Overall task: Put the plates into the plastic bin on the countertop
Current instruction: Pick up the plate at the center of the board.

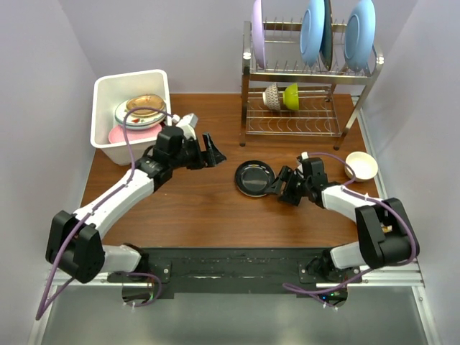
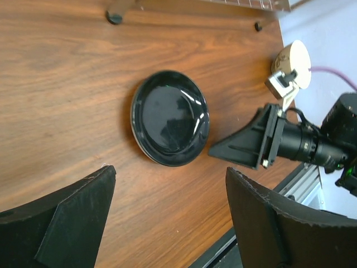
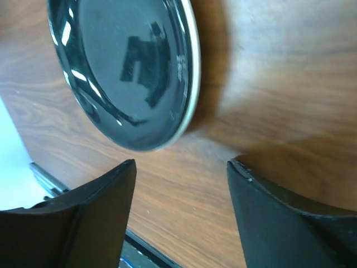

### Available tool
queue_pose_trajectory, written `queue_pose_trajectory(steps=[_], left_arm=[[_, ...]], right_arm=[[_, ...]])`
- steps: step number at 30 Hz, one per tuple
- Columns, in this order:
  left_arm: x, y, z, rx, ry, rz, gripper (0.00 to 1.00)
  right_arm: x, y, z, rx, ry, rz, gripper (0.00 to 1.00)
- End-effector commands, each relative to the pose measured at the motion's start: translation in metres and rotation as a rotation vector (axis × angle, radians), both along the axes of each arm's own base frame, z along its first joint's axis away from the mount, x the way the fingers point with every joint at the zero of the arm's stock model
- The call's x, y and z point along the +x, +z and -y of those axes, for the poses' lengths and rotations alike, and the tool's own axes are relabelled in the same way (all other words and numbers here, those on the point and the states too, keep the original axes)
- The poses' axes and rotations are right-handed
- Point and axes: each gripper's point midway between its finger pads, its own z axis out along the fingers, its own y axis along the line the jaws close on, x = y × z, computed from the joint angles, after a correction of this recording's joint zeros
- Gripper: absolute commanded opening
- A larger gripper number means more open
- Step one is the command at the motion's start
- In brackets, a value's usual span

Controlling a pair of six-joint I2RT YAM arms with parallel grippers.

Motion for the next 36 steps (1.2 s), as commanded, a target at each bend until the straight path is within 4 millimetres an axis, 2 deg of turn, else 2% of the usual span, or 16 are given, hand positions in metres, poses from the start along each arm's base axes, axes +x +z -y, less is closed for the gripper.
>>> queue_pose_trajectory(steps=[1, 5, 11, 19, 24, 29, 36], left_arm=[[0.003, -0.001, 0.017, -0.028, 0.008, 0.024, 0.84], [-0.007, -0.016, 0.028, -0.009, -0.008, -0.003, 0.84], [-0.014, -0.037, 0.029, 0.024, -0.009, -0.041, 0.83], [-0.018, -0.05, 0.029, 0.053, -0.014, -0.058, 0.82], [-0.017, -0.067, 0.031, 0.085, -0.025, -0.09, 0.82], [-0.018, -0.088, 0.032, 0.119, -0.031, -0.127, 0.82], [-0.017, -0.112, 0.033, 0.153, -0.033, -0.162, 0.78]], right_arm=[[0.008, -0.014, 0.0, -0.014, -0.02, -0.017, 0.63], [0.006, -0.024, 0.001, -0.029, -0.014, -0.045, 0.59], [0.004, -0.035, 0.002, -0.052, 0.015, -0.07, 0.54], [0.001, -0.046, 0.003, -0.071, 0.047, -0.089, 0.3], [-0.002, -0.052, 0.004, -0.092, 0.071, -0.092, 0.18], [-0.004, -0.059, 0.003, -0.092, 0.081, -0.104, 0.11], [-0.006, -0.064, 0.002, -0.092, 0.09, -0.113, 0.08]])
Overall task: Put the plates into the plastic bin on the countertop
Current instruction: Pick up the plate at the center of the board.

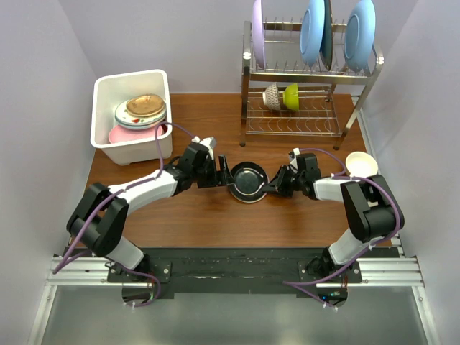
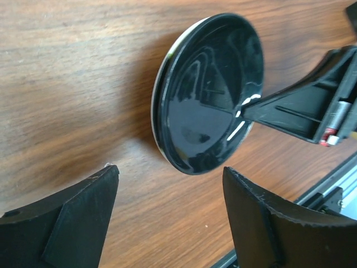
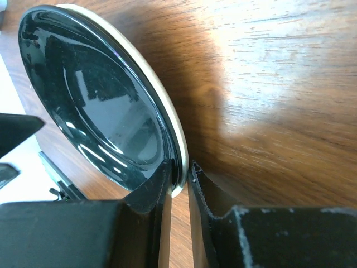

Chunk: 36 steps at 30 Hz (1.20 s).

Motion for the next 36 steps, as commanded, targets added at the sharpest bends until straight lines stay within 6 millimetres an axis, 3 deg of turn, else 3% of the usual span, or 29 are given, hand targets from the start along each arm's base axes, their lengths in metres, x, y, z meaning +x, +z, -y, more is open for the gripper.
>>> queue_pose_trajectory(steps=[1, 7, 19, 26, 36], left_arm=[[0.008, -0.005, 0.005, 0.008, -0.012, 0.042, 0.74], [0.011, -0.017, 0.008, 0.016, -0.012, 0.018, 0.53], [0.031, -0.018, 0.021, 0.013, -0.02, 0.044, 0.41], [0.041, -0.006, 0.028, 0.001, -0.025, 0.076, 0.34], [0.04, -0.017, 0.032, -0.001, -0.048, 0.046, 0.08]], right_arm=[[-0.031, -0.045, 0.022, -0.157, 0.017, -0.115, 0.07], [-0.033, -0.046, 0.023, -0.16, 0.022, -0.12, 0.06], [-0.036, -0.048, 0.023, -0.165, 0.036, -0.122, 0.06], [-0.037, -0.049, 0.023, -0.166, 0.043, -0.125, 0.06], [-0.039, -0.05, 0.023, -0.166, 0.049, -0.129, 0.07]])
